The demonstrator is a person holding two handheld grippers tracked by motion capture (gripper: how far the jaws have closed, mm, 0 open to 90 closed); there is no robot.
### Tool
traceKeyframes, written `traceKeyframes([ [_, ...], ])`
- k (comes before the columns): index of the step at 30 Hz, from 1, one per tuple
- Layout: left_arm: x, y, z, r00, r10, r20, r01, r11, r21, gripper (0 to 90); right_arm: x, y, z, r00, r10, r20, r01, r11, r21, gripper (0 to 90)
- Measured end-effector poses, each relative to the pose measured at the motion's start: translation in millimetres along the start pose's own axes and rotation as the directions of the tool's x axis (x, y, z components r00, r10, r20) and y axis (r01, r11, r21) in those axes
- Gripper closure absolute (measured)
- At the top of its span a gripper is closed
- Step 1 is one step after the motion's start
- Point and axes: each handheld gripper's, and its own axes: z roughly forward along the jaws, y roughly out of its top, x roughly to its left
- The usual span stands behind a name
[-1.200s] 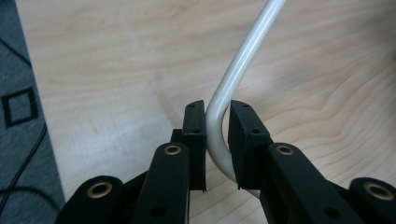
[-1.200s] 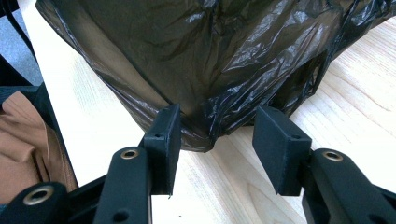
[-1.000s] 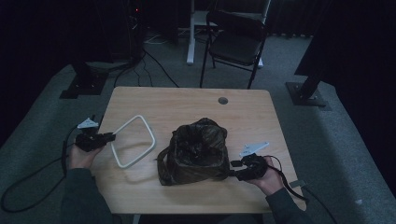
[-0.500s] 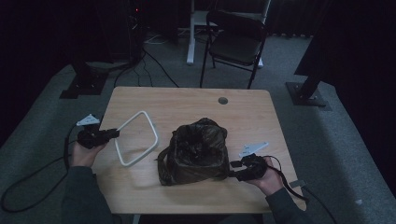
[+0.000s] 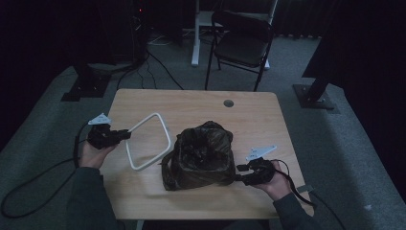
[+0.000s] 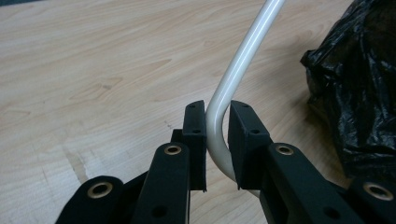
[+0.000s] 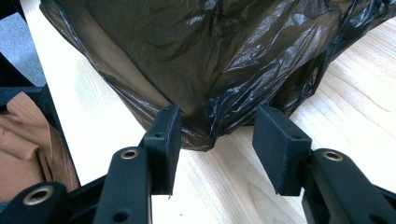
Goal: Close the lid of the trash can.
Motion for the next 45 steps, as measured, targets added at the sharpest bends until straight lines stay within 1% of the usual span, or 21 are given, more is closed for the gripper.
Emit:
traceKeyframes([
  [5, -8.4, 10.1, -0.1, 0.9996, 0.027, 0.01, -0.027, 0.9996, -0.001, 78.1, -0.1, 0.7, -0.8, 1.0, 0.002, -0.001, -0.002, 1.0, -0.003, 51.5],
  [7, -12.0, 15.1, 1.1, 0.999, 0.037, 0.024, -0.037, 0.9993, 0.004, 78.1, 0.1, 0.7, -1.3, 1.0, 0.001, 0.0, -0.001, 1.0, -0.005, 51.5],
  [13, -27.9, 35.8, 4.7, 0.9949, 0.086, 0.052, -0.087, 0.9962, 0.008, 78.1, 0.0, 0.6, -1.7, 1.0, 0.003, -0.001, -0.003, 1.0, -0.007, 51.5],
  [16, -37.1, 47.6, 7.3, 0.9914, 0.116, 0.062, -0.117, 0.9931, 0.011, 78.2, 0.0, 0.7, -1.8, 1.0, 0.003, -0.001, -0.003, 1.0, -0.006, 51.5],
  [19, -46.7, 58.4, 11.3, 0.989, 0.14, 0.049, -0.141, 0.99, 0.016, 78.2, -0.2, 0.7, -2.1, 1.0, 0.004, 0.0, -0.004, 1.0, -0.008, 51.5],
  [23, -56.6, 69.7, 17.6, 0.9843, 0.165, 0.064, -0.166, 0.9858, 0.024, 78.2, 0.0, 0.6, -2.5, 1.0, 0.003, -0.001, -0.003, 1.0, -0.009, 51.5],
  [28, -68.4, 80.2, 25.6, 0.9786, 0.188, 0.084, -0.191, 0.9811, 0.03, 78.2, -0.6, 0.4, -2.7, 1.0, 0.005, -0.001, -0.005, 0.9999, -0.01, 51.5],
  [30, -73.6, 84.8, 28.9, 0.9751, 0.202, 0.092, -0.206, 0.9779, 0.035, 78.2, -0.4, 0.4, -2.3, 1.0, 0.005, -0.001, -0.005, 1.0, -0.009, 51.5],
  [32, -77.5, 87.6, 31.9, 0.9729, 0.208, 0.101, -0.213, 0.9762, 0.042, 78.2, -0.3, 0.5, -2.2, 1.0, 0.004, -0.001, -0.004, 1.0, -0.009, 51.5],
  [35, -84.2, 93.3, 36.8, 0.9716, 0.211, 0.107, -0.218, 0.9742, 0.059, 78.2, -0.7, 0.5, -2.4, 1.0, 0.005, -0.001, -0.005, 0.9999, -0.01, 51.5],
  [41, -99.2, 104.2, 47.4, 0.9629, 0.236, 0.132, -0.248, 0.9653, 0.083, 78.2, -0.7, 0.4, -1.8, 1.0, 0.006, -0.001, -0.006, 1.0, -0.008, 51.5],
  [45, -108.1, 110.3, 55.4, 0.9592, 0.243, 0.145, -0.258, 0.9606, 0.102, 78.2, -1.2, -0.1, -2.5, 1.0, 0.008, -0.001, -0.008, 0.9999, -0.009, 51.5],
])
